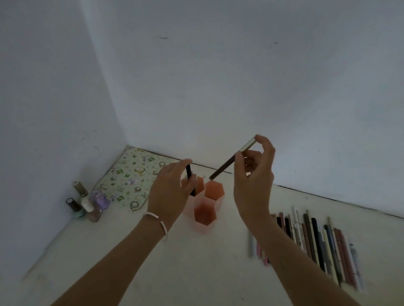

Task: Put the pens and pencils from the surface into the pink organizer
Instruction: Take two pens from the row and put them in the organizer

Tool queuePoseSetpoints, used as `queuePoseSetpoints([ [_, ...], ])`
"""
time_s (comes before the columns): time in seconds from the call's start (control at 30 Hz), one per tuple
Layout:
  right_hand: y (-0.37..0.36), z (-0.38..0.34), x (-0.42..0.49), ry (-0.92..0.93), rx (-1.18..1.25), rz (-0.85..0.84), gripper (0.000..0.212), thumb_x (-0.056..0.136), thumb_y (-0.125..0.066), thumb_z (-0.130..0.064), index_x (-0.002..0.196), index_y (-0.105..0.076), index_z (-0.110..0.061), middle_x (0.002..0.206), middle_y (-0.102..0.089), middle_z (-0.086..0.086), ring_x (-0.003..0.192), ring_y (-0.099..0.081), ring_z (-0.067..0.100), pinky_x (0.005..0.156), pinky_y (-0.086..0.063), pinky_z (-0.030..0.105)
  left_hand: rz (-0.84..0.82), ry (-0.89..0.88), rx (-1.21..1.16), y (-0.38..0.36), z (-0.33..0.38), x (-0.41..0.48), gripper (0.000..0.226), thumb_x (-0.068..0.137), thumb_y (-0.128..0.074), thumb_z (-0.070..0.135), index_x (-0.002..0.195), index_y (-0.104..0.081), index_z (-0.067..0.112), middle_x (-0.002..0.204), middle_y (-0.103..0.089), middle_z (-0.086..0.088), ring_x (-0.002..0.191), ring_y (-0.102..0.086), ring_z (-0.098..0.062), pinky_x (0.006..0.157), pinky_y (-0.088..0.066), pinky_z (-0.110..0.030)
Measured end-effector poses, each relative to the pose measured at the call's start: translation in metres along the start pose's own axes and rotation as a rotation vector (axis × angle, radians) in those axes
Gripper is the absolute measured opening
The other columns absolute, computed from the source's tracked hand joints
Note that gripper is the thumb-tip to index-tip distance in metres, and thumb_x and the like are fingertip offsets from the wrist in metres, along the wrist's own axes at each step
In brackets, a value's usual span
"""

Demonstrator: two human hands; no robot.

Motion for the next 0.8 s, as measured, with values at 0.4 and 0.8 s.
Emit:
queuePoseSetpoints([
  [0.4, -0.046, 0.029, -0.034, 0.174, -0.427, -0.374, 0.023, 0.096, -0.053, -0.028, 0.119, -0.053, -0.025, 0.1, -0.064, -0.005, 0.085, -0.061, 0.012, 0.076, -0.054, 0.03, 0.204, 0.108, -0.204, 0.037, 0.002, 0.022, 0.029, 0.094, -0.045, 0.01, 0.117, -0.061, 0.016, 0.114, -0.061, 0.004, 0.092, -0.053, -0.001, 0.076, -0.035, 0.002],
  [0.8, 0.073, 0.052, 0.026, -0.072, -0.296, 0.088, 0.033, 0.087, -0.048, 0.003, 0.112, -0.061, -0.014, 0.107, -0.06, -0.005, 0.083, -0.056, 0.008, 0.069, -0.041, 0.016, -0.479, 0.008, -0.157, -0.095, 0.11, -0.011, 0.014, 0.09, -0.054, 0.012, 0.098, -0.065, 0.018, 0.095, -0.067, 0.004, 0.078, -0.058, -0.005, 0.083, -0.053, -0.028],
])
Point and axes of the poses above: each hand's wrist, its own x-axis towards the middle knuckle, its own y-axis out of the back of the hand, z = x × y, the point moved 4 cm from there along x, towards the middle knuckle
